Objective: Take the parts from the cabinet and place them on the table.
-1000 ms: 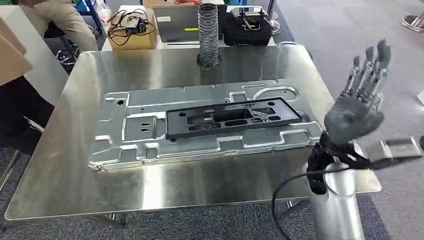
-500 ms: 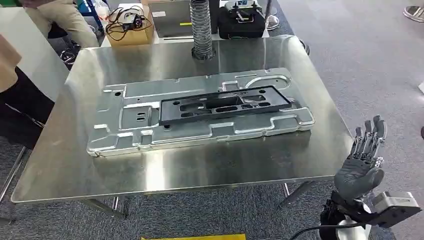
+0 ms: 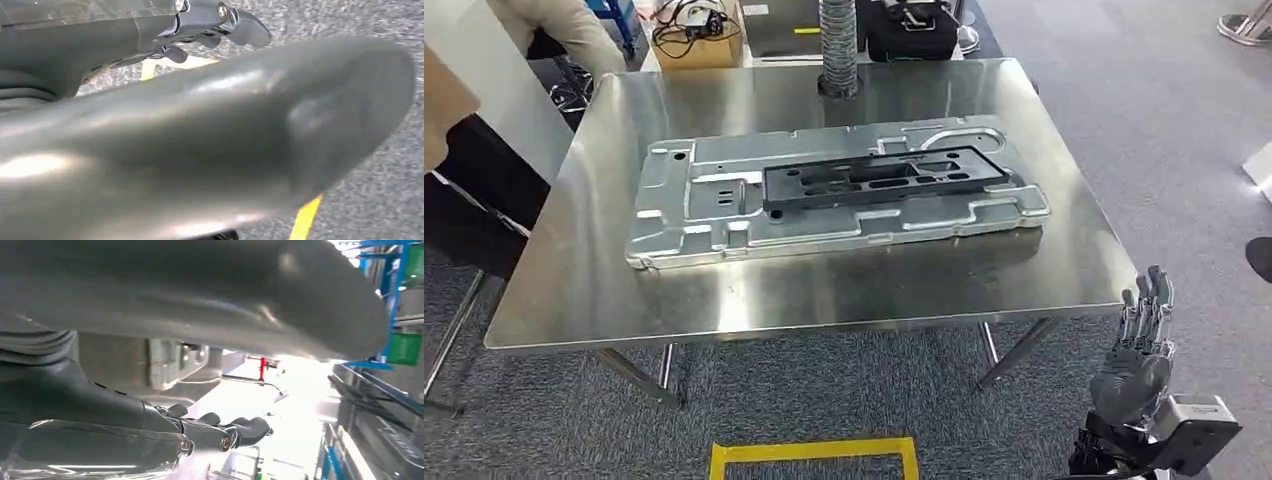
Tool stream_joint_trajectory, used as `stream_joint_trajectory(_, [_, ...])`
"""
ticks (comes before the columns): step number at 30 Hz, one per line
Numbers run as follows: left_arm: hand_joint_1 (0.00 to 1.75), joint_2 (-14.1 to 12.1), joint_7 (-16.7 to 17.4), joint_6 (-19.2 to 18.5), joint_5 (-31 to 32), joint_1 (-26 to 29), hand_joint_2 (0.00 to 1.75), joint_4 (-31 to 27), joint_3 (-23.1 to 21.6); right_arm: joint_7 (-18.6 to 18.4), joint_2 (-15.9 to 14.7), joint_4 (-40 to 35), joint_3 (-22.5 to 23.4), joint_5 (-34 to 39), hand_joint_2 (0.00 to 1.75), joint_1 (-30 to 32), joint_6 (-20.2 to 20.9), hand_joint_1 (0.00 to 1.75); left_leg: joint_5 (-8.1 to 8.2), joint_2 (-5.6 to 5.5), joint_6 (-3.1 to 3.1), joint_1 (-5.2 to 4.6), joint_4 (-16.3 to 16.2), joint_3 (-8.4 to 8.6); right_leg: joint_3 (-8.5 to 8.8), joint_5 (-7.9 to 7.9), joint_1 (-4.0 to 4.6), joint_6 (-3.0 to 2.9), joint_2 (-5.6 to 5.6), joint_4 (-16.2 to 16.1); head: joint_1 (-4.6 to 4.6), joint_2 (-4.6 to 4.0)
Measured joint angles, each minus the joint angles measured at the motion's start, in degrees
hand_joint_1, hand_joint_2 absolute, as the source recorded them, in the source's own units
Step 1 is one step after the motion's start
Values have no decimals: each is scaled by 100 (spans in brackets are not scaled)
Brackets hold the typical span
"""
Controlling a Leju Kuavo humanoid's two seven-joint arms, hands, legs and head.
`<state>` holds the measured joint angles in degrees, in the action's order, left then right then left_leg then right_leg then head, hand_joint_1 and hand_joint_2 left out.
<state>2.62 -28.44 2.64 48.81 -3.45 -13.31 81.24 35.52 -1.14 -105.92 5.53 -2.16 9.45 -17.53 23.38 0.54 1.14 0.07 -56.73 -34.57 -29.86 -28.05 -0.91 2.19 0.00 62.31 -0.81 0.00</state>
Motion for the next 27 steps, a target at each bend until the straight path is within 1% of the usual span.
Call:
stream_joint_trajectory(1, [0,2,0,0,2,3,0,0,0,-24,0,4,5,-2,0,-4,22,0,-25,-8,-34,-34,-38,-51,366,-214,35,-42,2,-537,-4,2])
stream_joint_trajectory(2, [0,7,2,0,7,3,0,0,0,-50,7,11,9,-37,0,1,22,0,-67,-7,-67,-27,-44,-58,417,-261,44,-95,4,-661,21,2])
stream_joint_trajectory(4, [0,7,20,0,18,2,0,0,2,-107,17,63,24,-101,0,34,26,0,-171,-6,-137,0,-25,-71,341,-205,81,-167,2,-639,-7,2])
stream_joint_trajectory(5, [0,7,31,0,28,12,0,0,0,-153,20,103,33,-136,0,37,55,0,-217,-12,-182,-13,-12,-80,312,-144,69,-225,-2,-667,-7,0])
stream_joint_trajectory(6, [0,2,37,-2,35,18,0,0,2,-184,33,153,33,-164,0,29,92,0,-118,-24,-202,22,-80,-114,267,-58,36,-274,-44,-698,-11,2])
stream_joint_trajectory(7, [0,7,52,-2,42,17,0,0,2,-223,48,214,33,-197,0,33,151,0,218,-27,-222,19,-284,-206,183,4,41,-322,-40,-704,4,0])
stream_joint_trajectory(8, [0,18,68,-9,50,16,0,0,0,-263,50,269,35,-239,0,36,195,0,587,-26,-238,31,-643,-308,101,69,47,-340,-41,-697,46,2])
stream_joint_trajectory(9, [0,20,83,-11,57,10,0,0,0,-304,52,357,35,-278,0,38,254,0,925,-26,-259,38,-1098,-418,10,139,61,-349,-42,-695,44,0])
stream_joint_trajectory(10, [0,20,85,-11,59,6,0,0,0,-324,57,471,35,-323,0,38,314,0,1138,-25,-274,41,-1528,-501,-88,212,73,-351,-43,-689,46,0])
stream_joint_trajectory(11, [0,20,87,-11,59,5,0,0,2,-387,63,564,35,-376,0,38,355,0,1147,-25,-280,40,-1802,-506,-192,284,81,-348,-44,-675,46,0])
stream_joint_trajectory(12, [0,20,90,-11,57,4,0,0,2,-431,79,693,35,-429,0,39,387,0,990,-26,-276,40,-1836,-408,-292,348,86,-341,-43,-655,46,0])
stream_joint_trajectory(13, [0,20,90,-11,57,3,0,0,2,-442,96,829,39,-479,0,39,418,0,749,-26,-265,40,-1652,-194,-396,404,87,-330,-43,-625,48,0])
stream_joint_trajectory(14, [0,20,90,-11,59,0,0,0,2,-506,112,963,48,-550,0,38,437,0,539,-26,-246,39,-1294,107,-487,452,88,-319,-43,-588,46,0])
stream_joint_trajectory(15, [0,20,90,-9,59,-11,0,0,2,-580,138,1131,50,-645,0,28,442,0,467,-28,-210,34,-736,534,-573,498,92,-303,-42,-548,50,2])
stream_joint_trajectory(16, [0,15,92,-7,59,-32,0,-2,2,-632,168,1323,50,-759,0,21,431,0,707,-26,-166,8,-176,895,-613,537,101,-277,-46,-516,46,2])
stream_joint_trajectory(17, [0,15,94,-4,61,-52,0,-4,2,-647,195,1551,53,-890,0,-2,407,0,811,-27,-151,-3,200,1068,-637,584,112,-245,-49,-497,44,2])
stream_joint_trajectory(18, [0,17,103,-2,70,-59,0,-4,2,-640,212,1831,68,-986,0,-42,398,0,780,-29,-127,-19,150,1006,-620,641,102,-212,-70,-528,24,2])
stream_joint_trajectory(19, [0,17,109,0,79,-61,0,-4,2,-594,245,2146,92,-1056,0,-106,391,0,750,-28,-86,-37,138,980,-627,705,85,-180,-71,-550,72,0])
stream_joint_trajectory(20, [0,17,116,2,94,-61,0,-4,2,-590,269,2517,122,-1197,0,-155,294,0,688,-26,-39,-35,162,958,-627,768,86,-144,-69,-581,55,0])
stream_joint_trajectory(21, [0,42,120,0,98,-62,0,-4,2,-511,289,2878,162,-1334,0,-218,157,0,565,5,7,29,233,914,-658,764,78,-112,-57,-566,70,2])
stream_joint_trajectory(22, [0,48,127,0,103,-80,0,-4,2,-433,299,3329,219,-1439,0,-298,30,0,480,10,53,16,247,836,-722,471,66,-77,-28,-434,59,0])
stream_joint_trajectory(23, [0,48,129,2,107,-90,0,-4,2,-428,297,3785,298,-1493,0,-392,-77,0,408,11,93,15,244,742,-817,82,49,-56,-22,-122,31,0])
stream_joint_trajectory(24, [0,48,129,0,114,-87,0,-4,2,-376,297,4297,401,-1585,0,-503,-230,0,341,10,92,11,238,650,-921,-266,33,-21,-22,292,22,0])
stream_joint_trajectory(25, [0,54,129,0,122,-78,0,-4,2,-310,297,4887,513,-1687,0,-629,-386,0,273,11,92,5,232,562,-1013,-516,20,10,-22,724,33,0])
stream_joint_trajectory(26, [0,59,131,2,138,-78,0,-4,2,-310,293,5495,626,-1749,0,-754,-487,0,204,14,86,3,214,460,-1061,-590,9,36,-23,1090,26,0])
stream_joint_trajectory(27, [0,61,131,2,160,-81,0,-4,2,-335,282,6070,735,-1808,0,-837,-551,0,139,14,77,4,181,366,-1013,-462,-3,54,-23,1248,26,0])
